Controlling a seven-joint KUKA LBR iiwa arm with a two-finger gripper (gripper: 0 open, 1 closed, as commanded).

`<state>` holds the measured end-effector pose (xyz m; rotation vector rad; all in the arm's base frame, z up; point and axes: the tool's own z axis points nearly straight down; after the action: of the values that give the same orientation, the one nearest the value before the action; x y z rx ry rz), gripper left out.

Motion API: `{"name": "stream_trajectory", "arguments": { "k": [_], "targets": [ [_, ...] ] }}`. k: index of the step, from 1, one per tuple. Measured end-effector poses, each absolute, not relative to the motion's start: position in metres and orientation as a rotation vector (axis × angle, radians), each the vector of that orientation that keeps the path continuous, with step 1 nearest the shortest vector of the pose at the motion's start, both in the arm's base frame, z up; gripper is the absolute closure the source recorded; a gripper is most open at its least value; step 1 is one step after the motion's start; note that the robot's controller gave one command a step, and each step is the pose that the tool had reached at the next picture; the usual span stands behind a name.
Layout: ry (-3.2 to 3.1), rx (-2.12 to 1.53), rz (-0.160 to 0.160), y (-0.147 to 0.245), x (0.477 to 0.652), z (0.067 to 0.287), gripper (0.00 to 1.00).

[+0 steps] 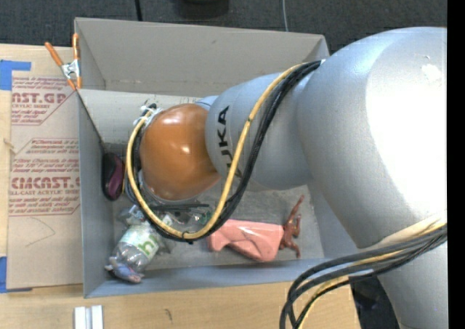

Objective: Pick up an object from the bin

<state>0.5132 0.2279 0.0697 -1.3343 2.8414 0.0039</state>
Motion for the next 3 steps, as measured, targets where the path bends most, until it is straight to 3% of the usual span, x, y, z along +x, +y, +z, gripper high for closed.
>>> {"name": "stream_trajectory", "arguments": {
  "k": [3],
  "targets": [
    [2.847,-1.337,0.004,0.2278,0.5114,0.0776,1.0]
  ]
}}
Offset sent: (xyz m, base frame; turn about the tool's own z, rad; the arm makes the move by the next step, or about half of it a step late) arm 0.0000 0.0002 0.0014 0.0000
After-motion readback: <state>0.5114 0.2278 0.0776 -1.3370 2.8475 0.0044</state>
